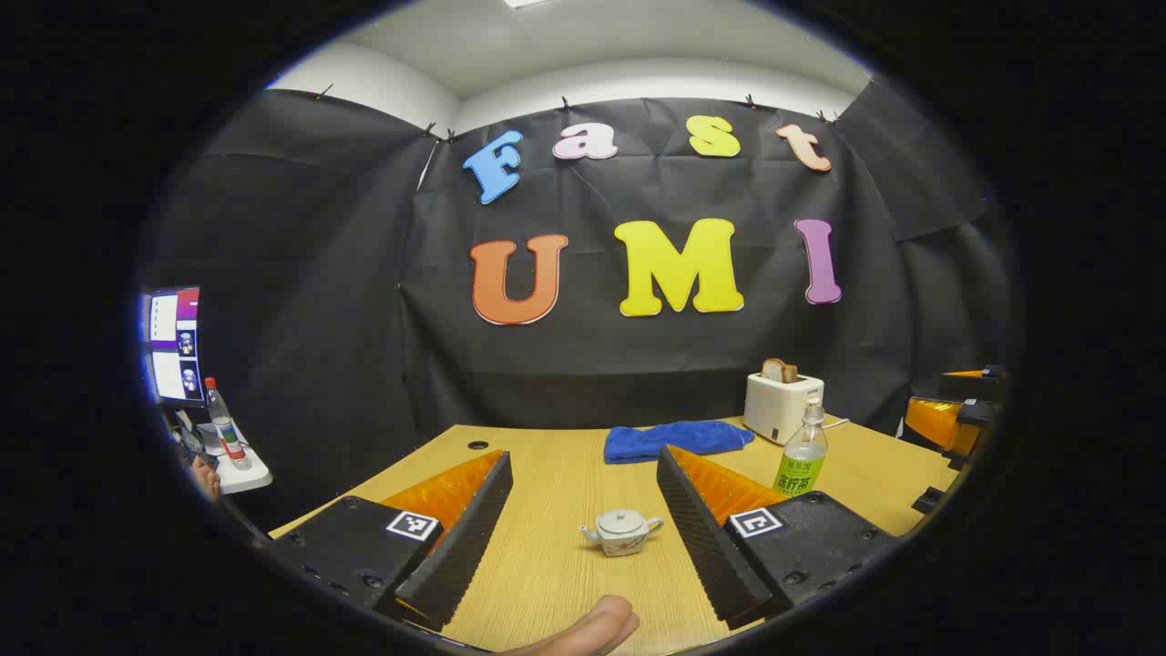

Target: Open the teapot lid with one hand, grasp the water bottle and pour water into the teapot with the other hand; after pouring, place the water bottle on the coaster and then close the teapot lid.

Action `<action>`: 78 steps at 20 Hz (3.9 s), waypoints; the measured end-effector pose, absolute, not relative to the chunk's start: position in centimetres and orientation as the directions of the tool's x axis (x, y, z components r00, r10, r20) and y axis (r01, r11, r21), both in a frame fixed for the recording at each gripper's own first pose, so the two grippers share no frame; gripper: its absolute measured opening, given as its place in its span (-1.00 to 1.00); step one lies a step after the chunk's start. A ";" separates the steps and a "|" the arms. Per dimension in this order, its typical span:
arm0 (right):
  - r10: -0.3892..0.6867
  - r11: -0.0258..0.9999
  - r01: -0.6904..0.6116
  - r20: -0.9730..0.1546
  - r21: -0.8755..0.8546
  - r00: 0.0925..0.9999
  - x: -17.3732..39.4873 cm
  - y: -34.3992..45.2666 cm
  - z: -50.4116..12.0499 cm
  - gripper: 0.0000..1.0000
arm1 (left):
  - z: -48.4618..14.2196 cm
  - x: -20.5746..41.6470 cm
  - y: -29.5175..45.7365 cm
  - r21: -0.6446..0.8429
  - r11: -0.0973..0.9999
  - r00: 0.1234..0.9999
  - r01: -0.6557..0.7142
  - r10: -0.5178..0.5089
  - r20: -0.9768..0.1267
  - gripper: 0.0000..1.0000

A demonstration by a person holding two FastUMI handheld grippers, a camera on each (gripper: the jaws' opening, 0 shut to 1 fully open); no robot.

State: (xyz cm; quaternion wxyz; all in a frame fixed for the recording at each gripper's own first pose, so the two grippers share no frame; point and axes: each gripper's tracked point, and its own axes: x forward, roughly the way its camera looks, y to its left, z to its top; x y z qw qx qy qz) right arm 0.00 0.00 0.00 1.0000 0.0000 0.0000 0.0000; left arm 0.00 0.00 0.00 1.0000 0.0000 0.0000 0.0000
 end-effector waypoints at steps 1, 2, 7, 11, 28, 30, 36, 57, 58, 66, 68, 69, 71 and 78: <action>0.000 1.000 0.000 0.000 -0.003 1.000 -0.1 0.1 0.0 0.90 | -0.1 0.2 0.1 0.001 1.000 1.000 -0.005 0.005 -0.003 1.00; 0.008 1.000 -0.008 0.001 -0.011 1.000 -0.1 0.3 -0.1 0.90 | -0.3 0.3 0.3 0.001 1.000 1.000 -0.010 0.010 -0.005 1.00; 0.032 0.999 -0.032 -0.006 -0.037 0.999 0.0 1.4 -0.6 0.91 | -1.1 0.7 0.4 -0.002 1.000 0.999 -0.018 0.018 -0.029 0.99; 0.028 0.999 -0.029 -0.019 -0.046 0.999 0.4 1.4 -1.1 0.91 | -1.5 1.4 0.4 -0.004 1.000 0.999 -0.020 0.020 -0.033 1.00; -0.014 0.999 0.011 -0.088 -0.036 0.996 2.8 -0.2 -3.4 0.91 | -8.9 10.6 -2.3 -0.007 1.000 0.997 0.026 -0.026 -0.068 1.00; -0.020 0.999 0.016 -0.109 -0.033 0.994 3.2 -0.3 -4.1 0.91 | -10.9 11.7 -3.0 -0.046 0.998 0.993 0.038 -0.043 -0.114 1.00; -0.037 0.998 0.031 -0.147 -0.046 0.988 4.3 -0.3 -5.6 0.94 | -13.8 13.6 -4.1 -0.069 0.995 0.984 0.067 -0.077 -0.158 1.00; -0.018 0.995 -0.002 -0.208 -0.099 0.978 5.5 2.0 -8.4 0.92 | -14.3 15.0 -4.5 -0.034 0.995 0.985 0.090 -0.094 -0.144 -0.91; -0.010 0.995 -0.010 -0.207 -0.097 0.978 5.7 2.2 -8.5 0.92 | -13.5 14.8 -4.5 -0.042 0.995 0.987 0.091 -0.096 -0.132 -0.92; 0.112 0.993 -0.116 -0.219 -0.006 0.969 7.1 5.4 -10.5 0.92 | -9.0 11.7 -3.3 -0.041 0.997 0.990 0.072 -0.076 -0.122 -0.94; 0.116 0.993 -0.114 -0.206 0.022 0.972 7.7 5.7 -10.6 0.92 | -8.0 10.5 -4.1 -0.076 0.990 0.986 0.119 -0.127 -0.109 -0.93; 0.112 0.994 -0.109 -0.189 0.027 0.976 8.1 5.8 -10.6 0.96 | -7.8 9.9 -3.2 -0.064 0.993 0.987 0.097 -0.105 -0.121 -0.93; 0.094 0.995 -0.090 -0.160 0.032 0.983 9.0 6.0 -10.8 0.92 | -7.8 8.8 -2.5 -0.070 0.994 0.987 0.080 -0.089 -0.137 -0.93; 0.112 0.992 -0.097 -0.199 0.086 0.974 13.0 7.7 -14.0 0.92 | -7.3 3.7 -2.8 -0.051 0.992 0.979 0.119 -0.126 -0.158 -0.94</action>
